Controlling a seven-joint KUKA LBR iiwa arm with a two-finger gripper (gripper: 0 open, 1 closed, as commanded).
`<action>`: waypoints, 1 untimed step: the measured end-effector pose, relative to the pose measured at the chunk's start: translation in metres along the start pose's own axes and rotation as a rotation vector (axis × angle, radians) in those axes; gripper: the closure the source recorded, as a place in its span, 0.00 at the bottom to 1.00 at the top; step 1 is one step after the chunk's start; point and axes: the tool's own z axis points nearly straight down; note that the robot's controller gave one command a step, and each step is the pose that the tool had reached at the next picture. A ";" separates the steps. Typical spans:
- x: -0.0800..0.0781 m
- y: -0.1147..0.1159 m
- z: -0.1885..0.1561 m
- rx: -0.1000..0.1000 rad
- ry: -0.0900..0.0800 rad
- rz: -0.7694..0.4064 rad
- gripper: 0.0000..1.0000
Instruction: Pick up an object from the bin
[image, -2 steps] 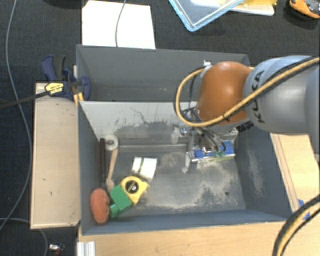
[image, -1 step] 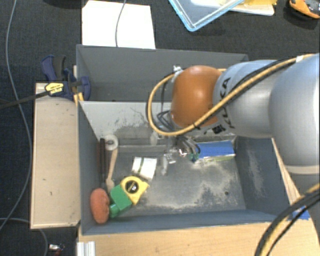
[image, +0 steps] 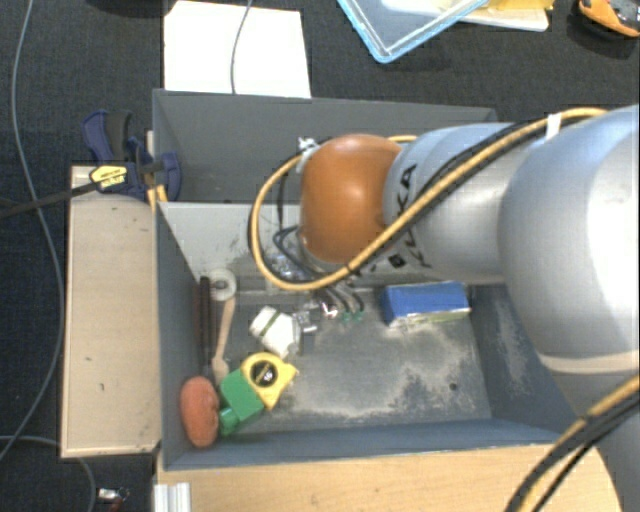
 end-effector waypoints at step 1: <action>0.010 -0.024 0.003 -0.002 0.005 0.038 0.00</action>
Offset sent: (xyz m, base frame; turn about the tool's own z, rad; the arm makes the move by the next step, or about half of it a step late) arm -0.0530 -0.0088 -0.0204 -0.0350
